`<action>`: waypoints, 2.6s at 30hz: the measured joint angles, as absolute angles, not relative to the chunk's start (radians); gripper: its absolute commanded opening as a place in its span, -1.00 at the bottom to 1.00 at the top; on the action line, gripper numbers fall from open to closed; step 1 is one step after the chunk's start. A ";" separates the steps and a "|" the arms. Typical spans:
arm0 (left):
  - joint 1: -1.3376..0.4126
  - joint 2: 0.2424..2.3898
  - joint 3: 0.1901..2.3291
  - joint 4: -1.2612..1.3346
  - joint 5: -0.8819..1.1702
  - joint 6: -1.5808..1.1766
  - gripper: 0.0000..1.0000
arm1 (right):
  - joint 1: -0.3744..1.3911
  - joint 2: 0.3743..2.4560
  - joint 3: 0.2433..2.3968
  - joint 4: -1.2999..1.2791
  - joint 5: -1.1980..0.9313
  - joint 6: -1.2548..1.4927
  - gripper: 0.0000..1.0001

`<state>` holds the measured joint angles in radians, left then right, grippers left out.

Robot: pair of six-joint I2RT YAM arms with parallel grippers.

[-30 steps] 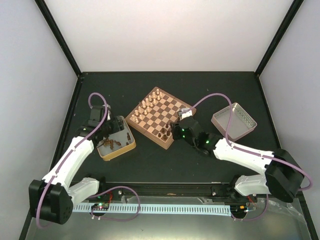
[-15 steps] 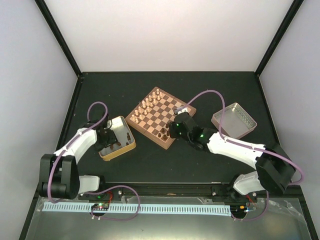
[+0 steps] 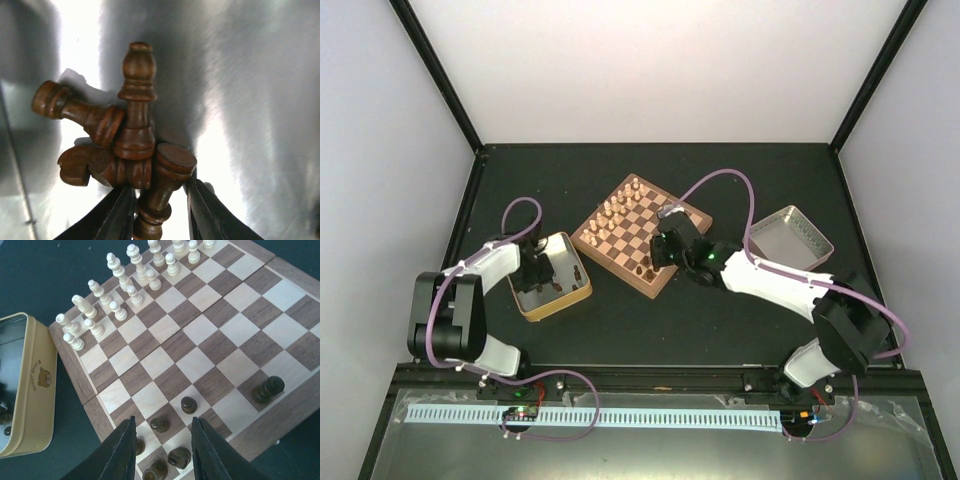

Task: Set up the chess pieces on the board
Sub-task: Pick up the chess piece from the storage box, then place the chess piece on the chessboard.

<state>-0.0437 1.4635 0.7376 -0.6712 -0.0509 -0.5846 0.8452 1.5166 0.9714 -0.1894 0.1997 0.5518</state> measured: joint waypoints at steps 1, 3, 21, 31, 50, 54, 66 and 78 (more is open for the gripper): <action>-0.043 1.475 0.747 -0.660 -0.044 -0.578 -0.39 | 0.845 1.520 0.981 -0.192 0.199 0.548 -0.38; -0.042 1.499 0.768 -0.633 -0.027 -0.566 -0.39 | 0.844 1.525 0.997 -0.201 0.199 0.543 -0.38; -0.041 1.521 0.801 -0.601 -0.012 -0.545 -0.51 | 0.834 1.519 1.018 -0.221 0.166 0.525 -0.41; -0.059 1.514 0.794 -0.603 -0.025 -0.518 -0.91 | 0.833 1.463 0.934 -0.164 0.131 0.524 -0.39; -0.098 0.992 0.604 -0.239 0.531 -0.677 -0.87 | 0.833 1.499 0.992 0.016 -0.301 0.579 0.22; -0.150 0.945 0.601 -0.097 0.684 -0.652 -0.88 | 0.828 1.532 1.097 0.009 -0.372 0.656 0.27; -0.235 0.936 0.601 0.083 0.898 -0.560 -0.89 | 0.802 1.525 1.250 -0.123 -0.453 0.746 0.09; -0.264 0.936 0.602 0.098 0.929 -0.531 -0.89 | 0.801 1.543 1.295 -0.212 -0.564 0.741 -0.36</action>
<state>-0.2642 0.9356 0.6018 0.0978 0.9287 -0.5308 0.8009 1.5433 1.2945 -0.2119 -0.5644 0.7406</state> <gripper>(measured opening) 0.154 0.339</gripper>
